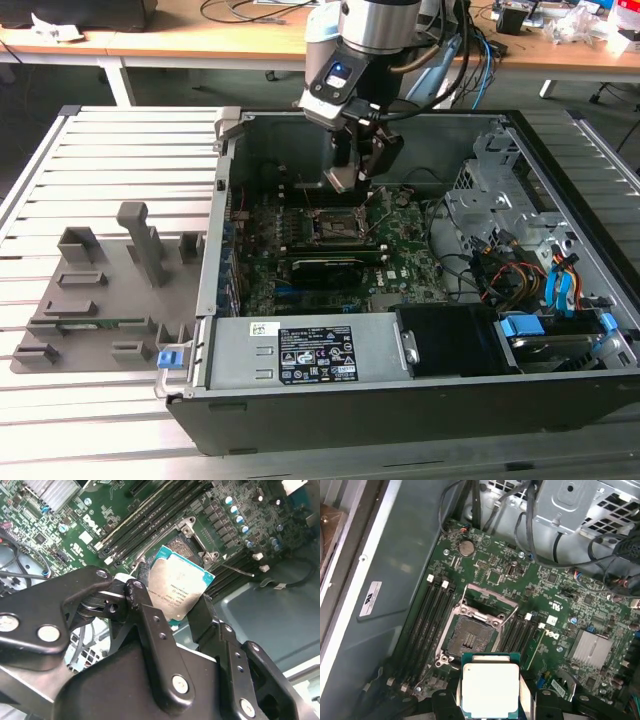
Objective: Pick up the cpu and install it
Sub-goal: 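Place the cpu into insertion slot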
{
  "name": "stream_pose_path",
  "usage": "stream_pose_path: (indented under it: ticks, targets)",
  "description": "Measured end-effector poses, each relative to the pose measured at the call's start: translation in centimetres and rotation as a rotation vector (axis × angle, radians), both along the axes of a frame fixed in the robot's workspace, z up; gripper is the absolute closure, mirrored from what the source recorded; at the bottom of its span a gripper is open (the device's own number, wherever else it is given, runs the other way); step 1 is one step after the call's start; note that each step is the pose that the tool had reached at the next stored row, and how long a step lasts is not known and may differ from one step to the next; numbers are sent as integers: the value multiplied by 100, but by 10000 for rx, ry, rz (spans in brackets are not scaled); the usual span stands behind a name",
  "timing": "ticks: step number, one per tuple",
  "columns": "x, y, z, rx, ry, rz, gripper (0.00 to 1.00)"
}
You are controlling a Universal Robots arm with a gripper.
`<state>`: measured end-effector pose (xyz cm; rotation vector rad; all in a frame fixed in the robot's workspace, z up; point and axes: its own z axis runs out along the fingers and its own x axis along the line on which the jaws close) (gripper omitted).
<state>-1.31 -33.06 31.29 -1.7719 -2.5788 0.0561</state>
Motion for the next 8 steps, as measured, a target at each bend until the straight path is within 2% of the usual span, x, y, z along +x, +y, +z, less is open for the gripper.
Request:
stream_pose_path:
  ticks: [1,8]
  targets:
    - [0,0,-1,-2,0,-236,45]
    - [0,0,-4,-3,0,-1049,45]
